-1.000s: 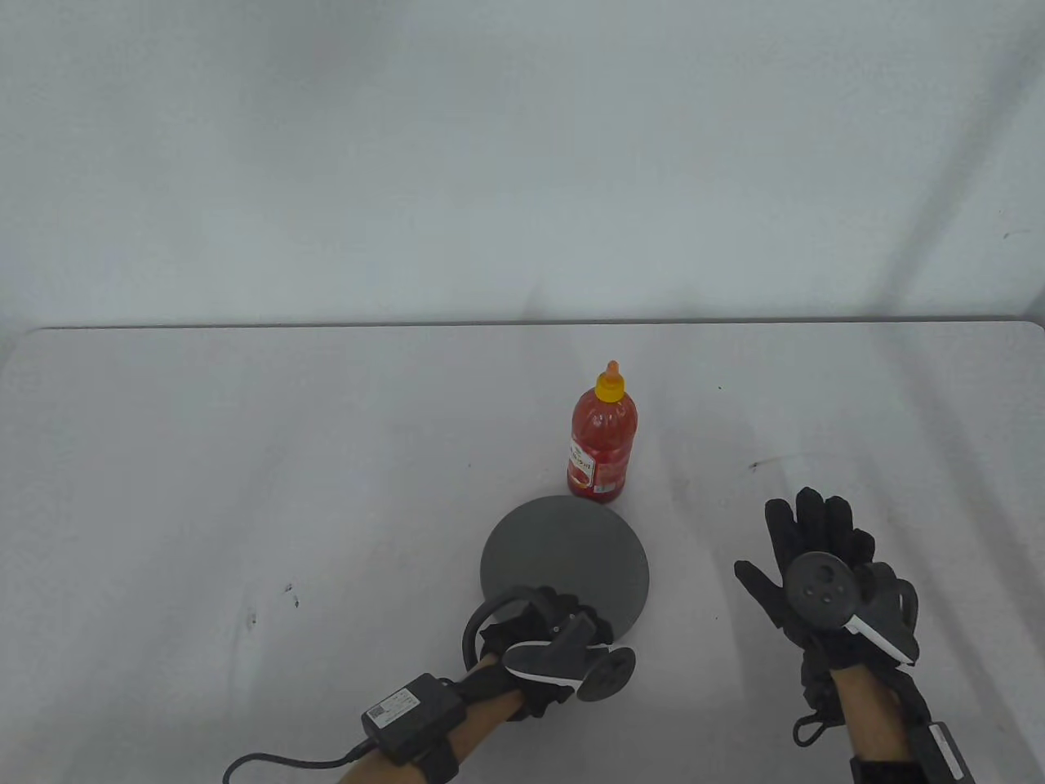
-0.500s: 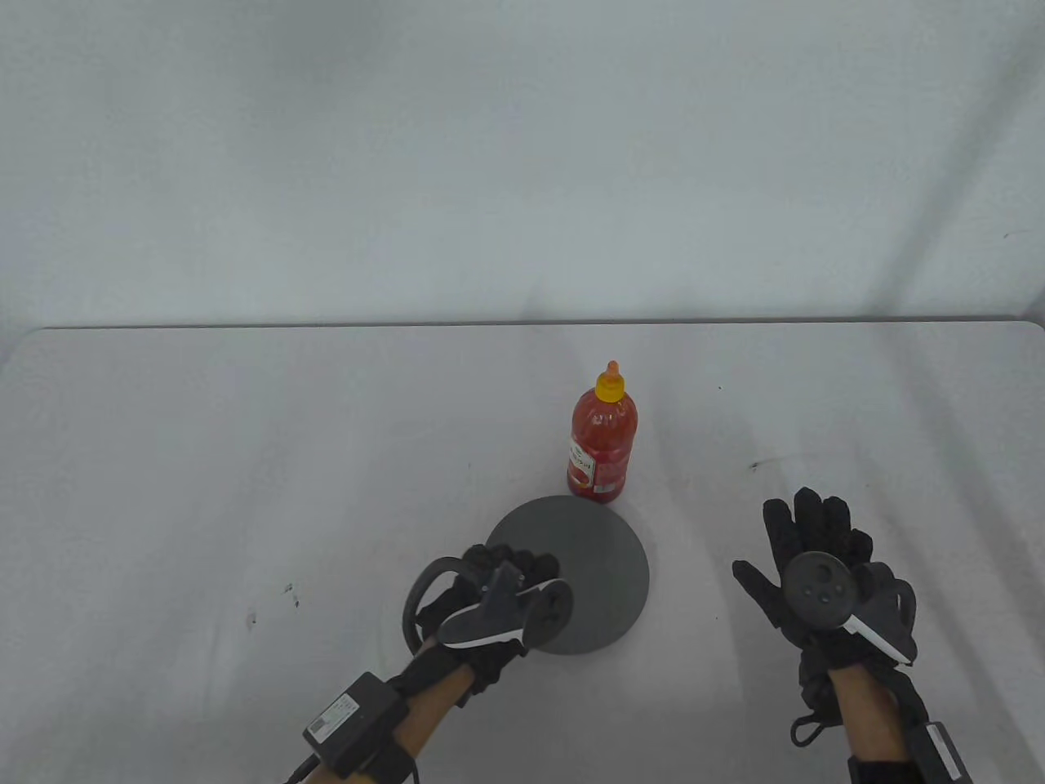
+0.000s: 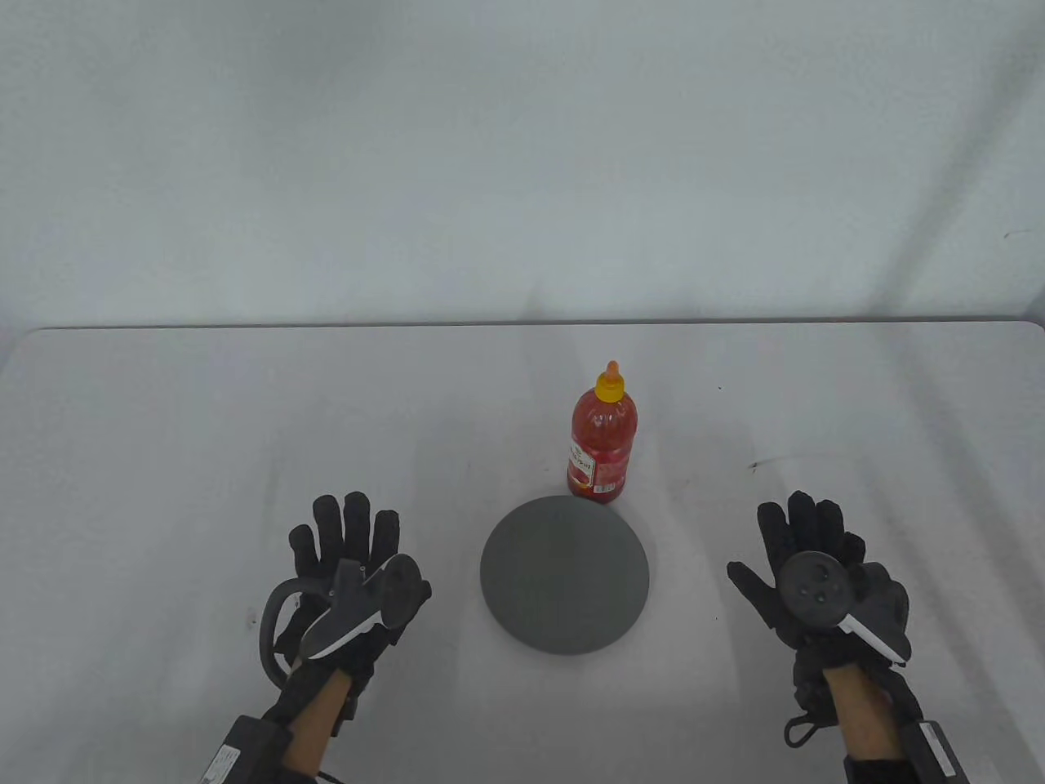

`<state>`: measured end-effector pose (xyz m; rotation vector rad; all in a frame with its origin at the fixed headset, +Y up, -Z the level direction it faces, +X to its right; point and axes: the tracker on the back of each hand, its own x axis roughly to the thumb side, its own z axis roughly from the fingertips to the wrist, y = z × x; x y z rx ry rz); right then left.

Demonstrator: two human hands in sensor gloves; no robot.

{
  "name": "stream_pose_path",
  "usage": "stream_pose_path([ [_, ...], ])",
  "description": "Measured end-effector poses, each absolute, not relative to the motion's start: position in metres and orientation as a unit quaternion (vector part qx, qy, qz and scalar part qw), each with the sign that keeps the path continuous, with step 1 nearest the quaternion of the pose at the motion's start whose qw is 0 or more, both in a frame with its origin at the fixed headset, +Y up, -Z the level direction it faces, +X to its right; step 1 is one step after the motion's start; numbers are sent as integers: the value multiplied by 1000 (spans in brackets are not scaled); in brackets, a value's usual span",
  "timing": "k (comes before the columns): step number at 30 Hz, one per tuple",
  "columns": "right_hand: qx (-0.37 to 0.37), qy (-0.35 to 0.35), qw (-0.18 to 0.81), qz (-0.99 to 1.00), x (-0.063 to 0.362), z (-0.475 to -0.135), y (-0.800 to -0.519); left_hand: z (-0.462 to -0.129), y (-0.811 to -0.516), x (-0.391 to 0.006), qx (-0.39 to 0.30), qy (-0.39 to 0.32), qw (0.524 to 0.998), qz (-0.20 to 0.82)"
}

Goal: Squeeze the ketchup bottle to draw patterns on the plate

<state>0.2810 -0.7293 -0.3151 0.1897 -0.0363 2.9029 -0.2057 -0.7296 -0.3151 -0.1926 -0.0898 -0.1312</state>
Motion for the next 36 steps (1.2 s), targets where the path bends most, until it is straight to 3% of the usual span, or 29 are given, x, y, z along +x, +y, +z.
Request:
stream_pose_path([
  [11,68,-21,213,975,272,-332,-726,-316,-738,-214,-123,-37,990,-54],
  [18,69,-17,293,954,210,-393,-711,-319,-739,-214,-126,-35,991,-40],
  [26,49,58,332,940,164,-456,-746,-322,-736,-220,-117,-37,992,-11],
  [36,38,86,390,916,156,-474,-767,-323,-736,-222,-111,-38,993,1],
])
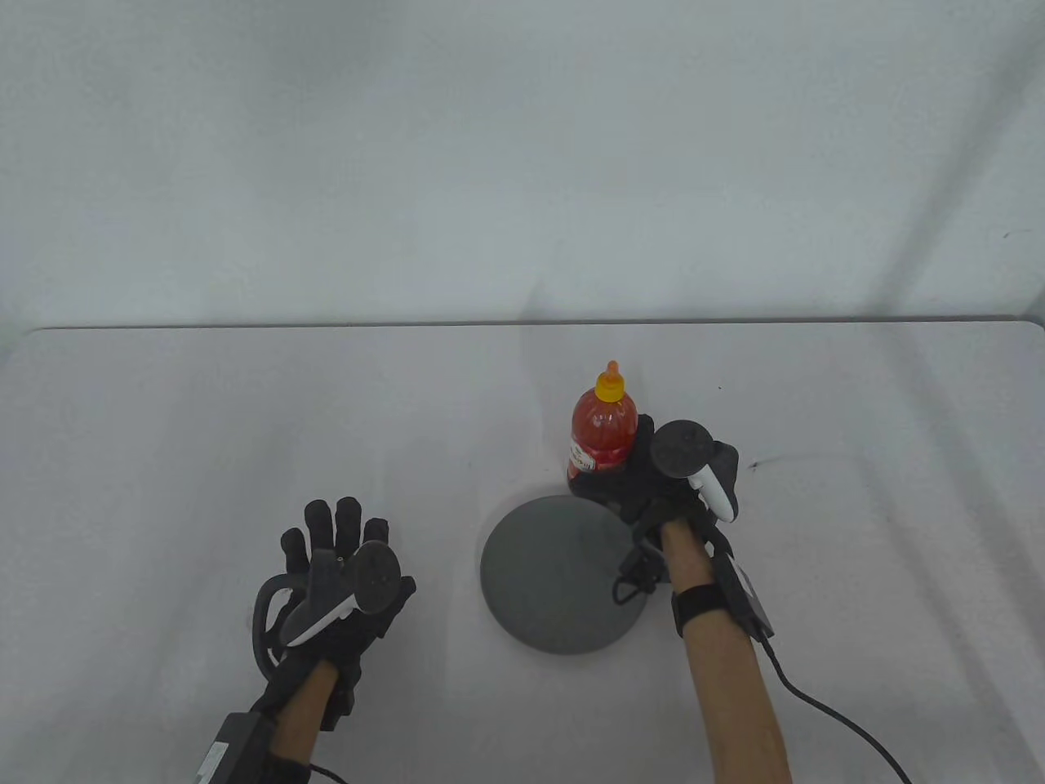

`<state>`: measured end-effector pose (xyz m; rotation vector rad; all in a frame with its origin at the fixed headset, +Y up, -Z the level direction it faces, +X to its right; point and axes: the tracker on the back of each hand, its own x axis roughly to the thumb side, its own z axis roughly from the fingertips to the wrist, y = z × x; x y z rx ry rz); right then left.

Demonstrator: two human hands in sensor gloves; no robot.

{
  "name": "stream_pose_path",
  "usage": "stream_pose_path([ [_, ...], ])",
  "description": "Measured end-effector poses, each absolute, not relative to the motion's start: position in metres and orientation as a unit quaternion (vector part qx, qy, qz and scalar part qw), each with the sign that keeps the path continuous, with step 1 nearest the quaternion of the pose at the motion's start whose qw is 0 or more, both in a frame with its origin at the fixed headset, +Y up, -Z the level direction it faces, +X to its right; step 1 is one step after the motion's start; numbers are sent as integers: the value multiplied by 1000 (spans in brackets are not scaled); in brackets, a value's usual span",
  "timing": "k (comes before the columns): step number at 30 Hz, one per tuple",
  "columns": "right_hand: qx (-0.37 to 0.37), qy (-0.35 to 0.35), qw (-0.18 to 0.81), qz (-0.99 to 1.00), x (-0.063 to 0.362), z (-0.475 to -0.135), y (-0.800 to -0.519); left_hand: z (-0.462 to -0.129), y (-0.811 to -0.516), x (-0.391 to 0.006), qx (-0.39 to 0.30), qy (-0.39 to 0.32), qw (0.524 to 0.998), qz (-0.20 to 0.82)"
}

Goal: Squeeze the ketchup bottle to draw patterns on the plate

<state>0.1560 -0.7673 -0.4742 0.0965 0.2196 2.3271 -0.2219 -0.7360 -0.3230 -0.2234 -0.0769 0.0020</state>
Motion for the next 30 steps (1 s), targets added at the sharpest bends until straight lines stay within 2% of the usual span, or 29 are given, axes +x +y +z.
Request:
stream_pose_path([
  [3,38,106,398,910,157,-477,-772,-323,-736,-222,-114,-35,993,0],
  [18,52,107,388,914,162,-492,-768,-324,-735,-224,-112,-28,993,4],
  [23,43,101,418,902,158,-498,-767,-325,-735,-225,-108,-27,994,7],
  [28,32,87,431,898,160,-506,-754,-326,-734,-226,-102,-27,994,12],
  [30,36,77,439,894,163,-504,-741,-326,-734,-227,-102,-26,994,11],
])
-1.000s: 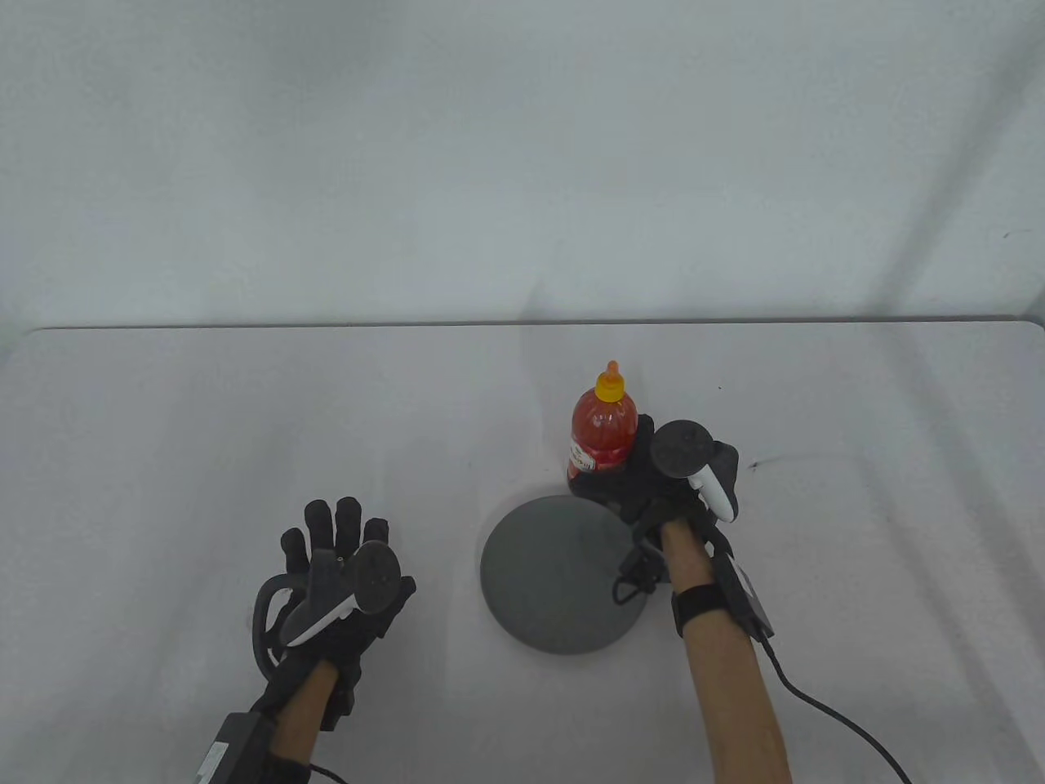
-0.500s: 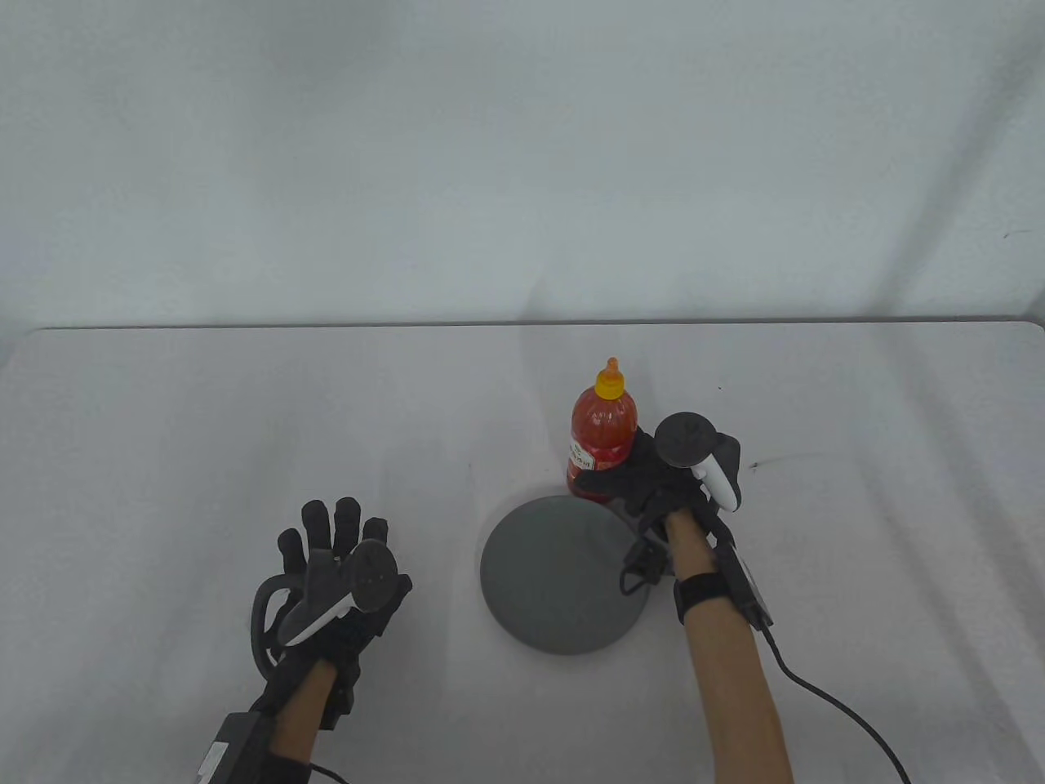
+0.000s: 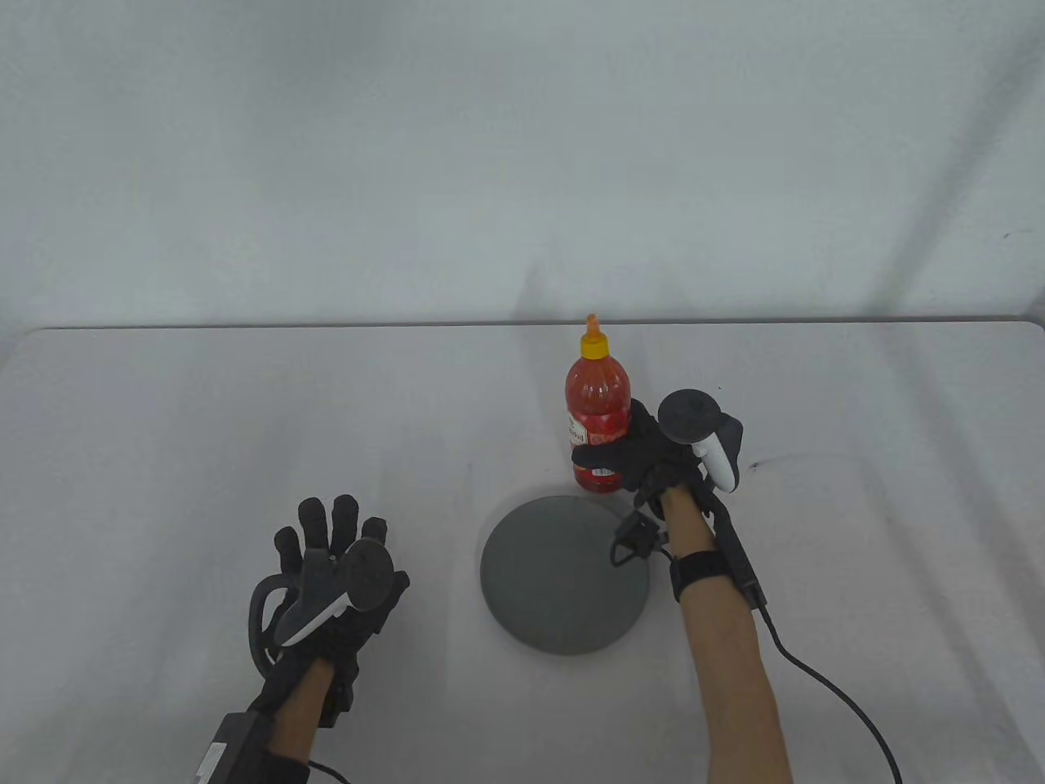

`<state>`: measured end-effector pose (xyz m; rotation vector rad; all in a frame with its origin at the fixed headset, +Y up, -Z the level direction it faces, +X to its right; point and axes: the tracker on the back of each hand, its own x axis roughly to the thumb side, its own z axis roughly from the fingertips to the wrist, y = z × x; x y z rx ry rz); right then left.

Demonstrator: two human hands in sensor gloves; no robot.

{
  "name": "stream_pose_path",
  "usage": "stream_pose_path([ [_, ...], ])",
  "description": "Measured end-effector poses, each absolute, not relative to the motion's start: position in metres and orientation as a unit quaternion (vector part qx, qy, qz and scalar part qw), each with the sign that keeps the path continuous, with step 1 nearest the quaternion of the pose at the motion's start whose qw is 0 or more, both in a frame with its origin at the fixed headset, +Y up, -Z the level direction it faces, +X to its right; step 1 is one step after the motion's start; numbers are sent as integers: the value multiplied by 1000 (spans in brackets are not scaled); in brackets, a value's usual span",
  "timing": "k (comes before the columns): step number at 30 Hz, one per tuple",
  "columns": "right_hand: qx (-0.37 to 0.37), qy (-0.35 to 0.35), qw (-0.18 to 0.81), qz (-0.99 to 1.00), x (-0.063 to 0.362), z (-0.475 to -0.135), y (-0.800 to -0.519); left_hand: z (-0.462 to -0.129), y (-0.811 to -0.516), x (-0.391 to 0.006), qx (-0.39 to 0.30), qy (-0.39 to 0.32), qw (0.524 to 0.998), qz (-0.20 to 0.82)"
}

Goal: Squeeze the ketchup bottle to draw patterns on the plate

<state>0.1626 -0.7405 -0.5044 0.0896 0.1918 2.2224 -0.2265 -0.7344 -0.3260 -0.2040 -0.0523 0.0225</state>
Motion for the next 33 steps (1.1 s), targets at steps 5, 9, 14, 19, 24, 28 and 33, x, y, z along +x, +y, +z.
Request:
stream_pose_path([
  [5,60,32,452,889,172,-484,-706,-326,-734,-226,-101,-26,994,9],
  [9,82,8,454,887,184,-452,-686,-325,-734,-225,-99,-28,995,6],
  [14,99,-40,441,891,200,-396,-680,-324,-733,-224,-94,-33,995,4],
  [19,97,-53,425,899,216,-344,-684,-323,-734,-222,-96,-34,995,5],
  [24,90,-63,404,908,229,-322,-691,-323,-734,-220,-94,-37,995,6],
  [28,82,-61,428,898,234,-323,-705,-324,-731,-216,-93,-47,995,3],
  [33,82,-58,431,897,231,-329,-712,-325,-709,-200,-60,-76,995,34],
])
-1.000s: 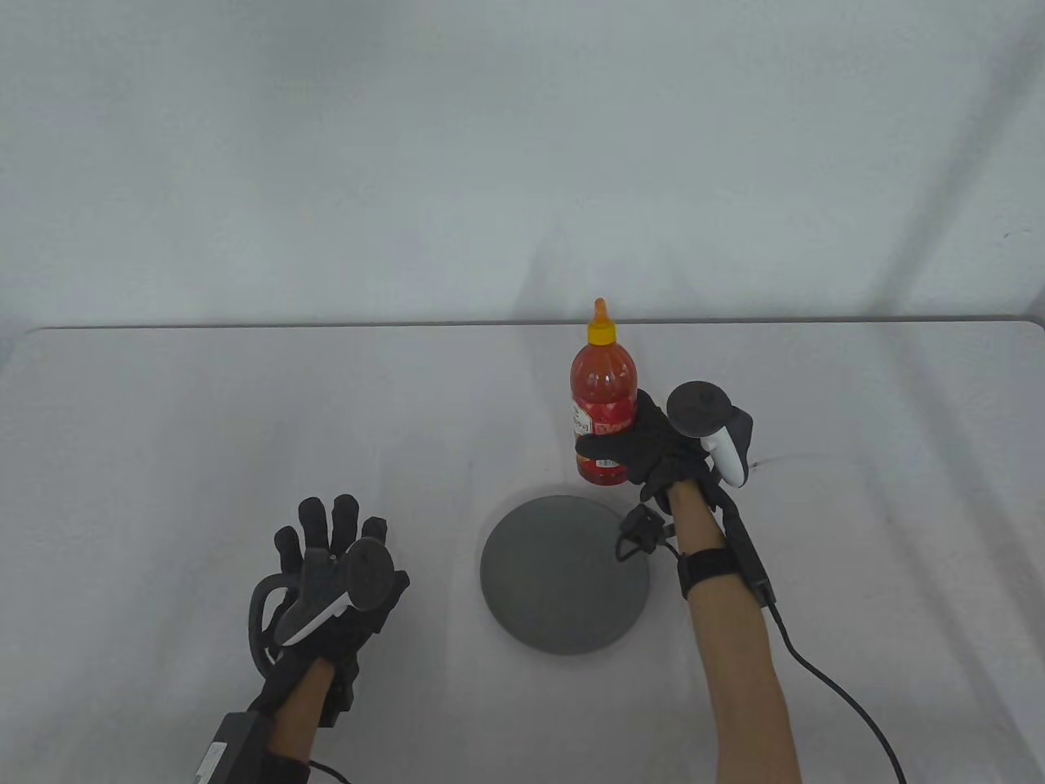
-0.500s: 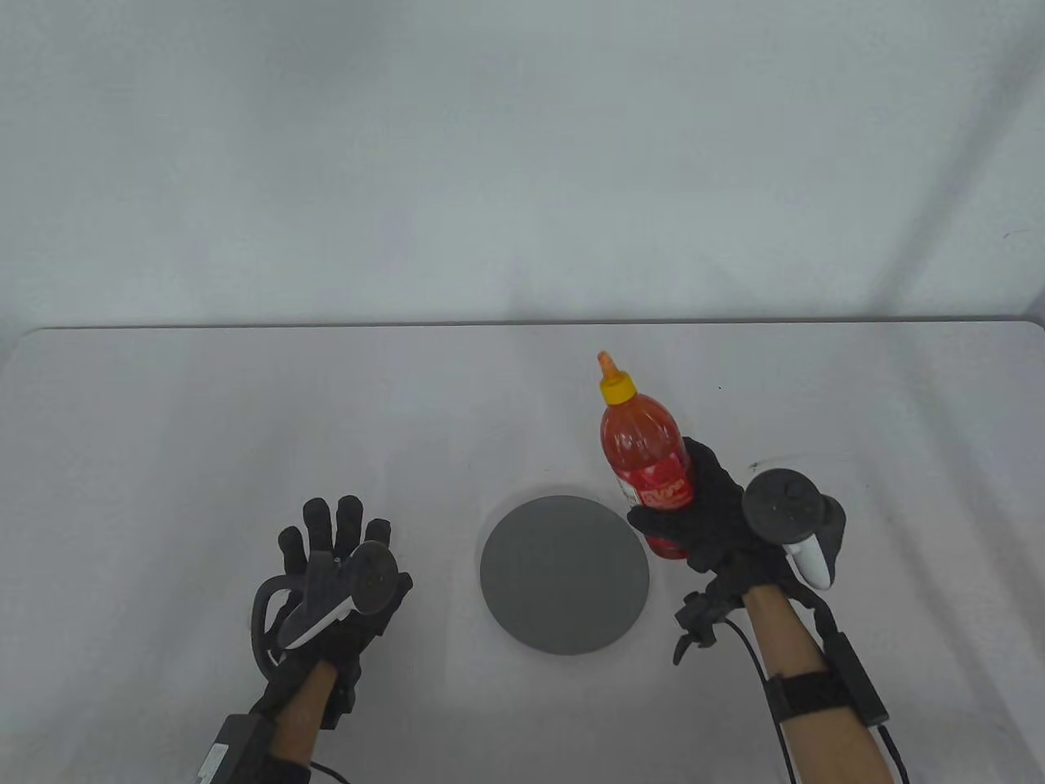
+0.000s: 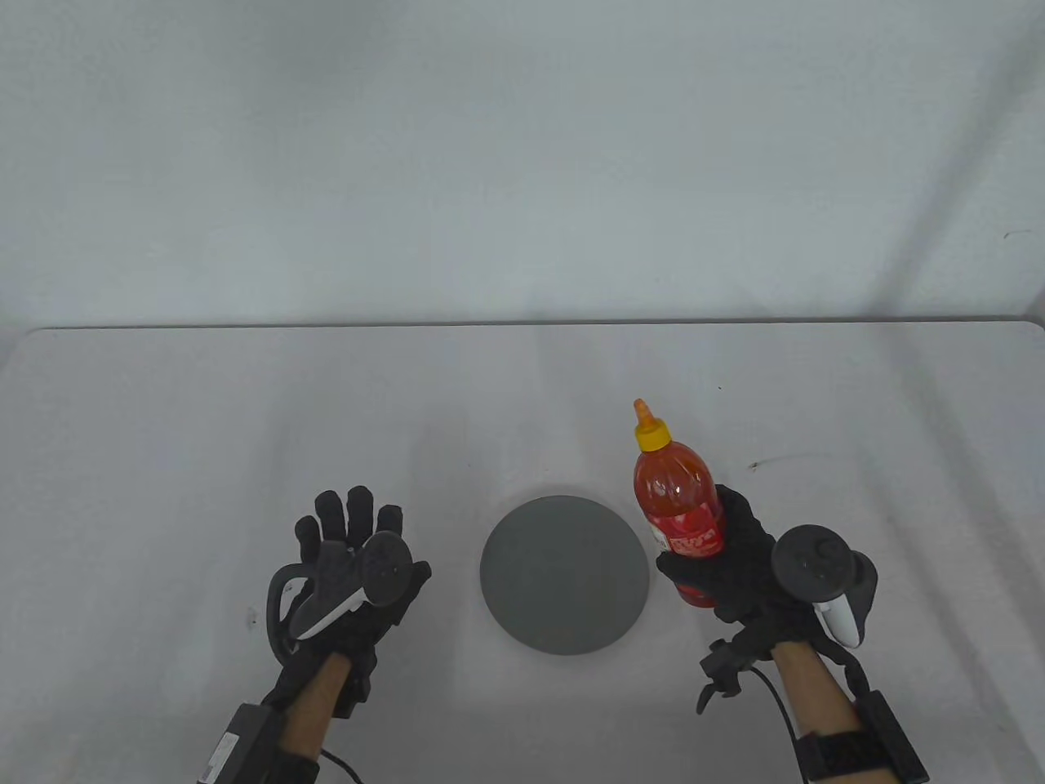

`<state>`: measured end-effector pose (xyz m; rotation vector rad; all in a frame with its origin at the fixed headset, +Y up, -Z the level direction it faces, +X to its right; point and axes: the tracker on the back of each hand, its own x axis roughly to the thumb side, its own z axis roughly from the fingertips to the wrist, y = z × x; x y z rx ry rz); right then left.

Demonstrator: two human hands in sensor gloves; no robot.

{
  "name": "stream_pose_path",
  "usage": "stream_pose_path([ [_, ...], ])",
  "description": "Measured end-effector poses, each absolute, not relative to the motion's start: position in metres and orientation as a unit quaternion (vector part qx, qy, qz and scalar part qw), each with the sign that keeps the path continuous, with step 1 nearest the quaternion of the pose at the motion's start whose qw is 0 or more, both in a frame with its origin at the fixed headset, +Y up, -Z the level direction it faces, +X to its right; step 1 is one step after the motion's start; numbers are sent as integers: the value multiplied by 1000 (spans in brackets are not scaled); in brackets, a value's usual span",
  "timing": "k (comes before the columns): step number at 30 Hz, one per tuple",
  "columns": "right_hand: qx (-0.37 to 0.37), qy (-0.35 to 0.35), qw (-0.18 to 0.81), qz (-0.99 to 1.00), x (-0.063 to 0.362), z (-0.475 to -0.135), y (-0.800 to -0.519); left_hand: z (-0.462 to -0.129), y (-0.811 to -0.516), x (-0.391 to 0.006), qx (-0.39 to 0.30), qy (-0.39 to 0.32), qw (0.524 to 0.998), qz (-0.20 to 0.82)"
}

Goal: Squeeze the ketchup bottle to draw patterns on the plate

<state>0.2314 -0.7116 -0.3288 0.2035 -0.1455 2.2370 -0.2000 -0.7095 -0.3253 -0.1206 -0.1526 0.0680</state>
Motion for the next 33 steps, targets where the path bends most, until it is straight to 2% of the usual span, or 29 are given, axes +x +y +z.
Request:
stream_pose_path([
  [5,98,-39,428,898,226,-325,-718,-320,-673,-172,-10,-152,986,69],
  [12,127,-24,430,893,215,-323,-720,-323,-606,-102,96,-247,949,172],
  [16,143,-19,431,891,211,-320,-719,-337,-583,-70,85,-265,942,185],
  [21,154,-18,430,889,210,-317,-720,-359,-576,-48,51,-299,919,253],
  [27,166,-17,432,887,211,-316,-719,-369,-578,-48,23,-296,908,297],
  [31,168,-16,428,888,211,-316,-718,-371,-578,-51,46,-282,912,295],
  [33,170,-13,429,887,211,-316,-719,-371,-580,-50,33,-280,909,307],
])
